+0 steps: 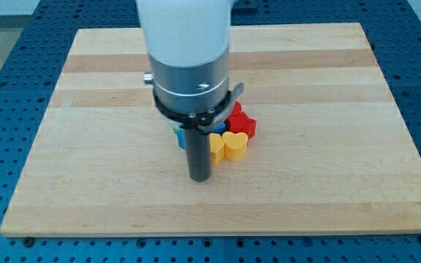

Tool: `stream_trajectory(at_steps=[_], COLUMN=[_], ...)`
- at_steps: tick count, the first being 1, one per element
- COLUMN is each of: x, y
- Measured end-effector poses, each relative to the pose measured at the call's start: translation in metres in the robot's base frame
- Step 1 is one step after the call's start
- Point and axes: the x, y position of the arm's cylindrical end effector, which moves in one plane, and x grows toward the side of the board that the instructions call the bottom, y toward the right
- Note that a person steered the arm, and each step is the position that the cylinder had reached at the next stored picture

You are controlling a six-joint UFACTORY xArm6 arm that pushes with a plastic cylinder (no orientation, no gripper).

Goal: Separate the yellow blocks from group of blocks

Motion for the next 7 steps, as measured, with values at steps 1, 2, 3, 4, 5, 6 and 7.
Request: stream_trajectory(at_steps=[1, 2, 3, 4, 5, 6, 7], x=[-0.009, -0.021, -0.021, -0.021, -0.021, -0.022, -0.029], y=[-0.025, -0.011, 0.026, 0.049, 0.069, 0.088, 0.104])
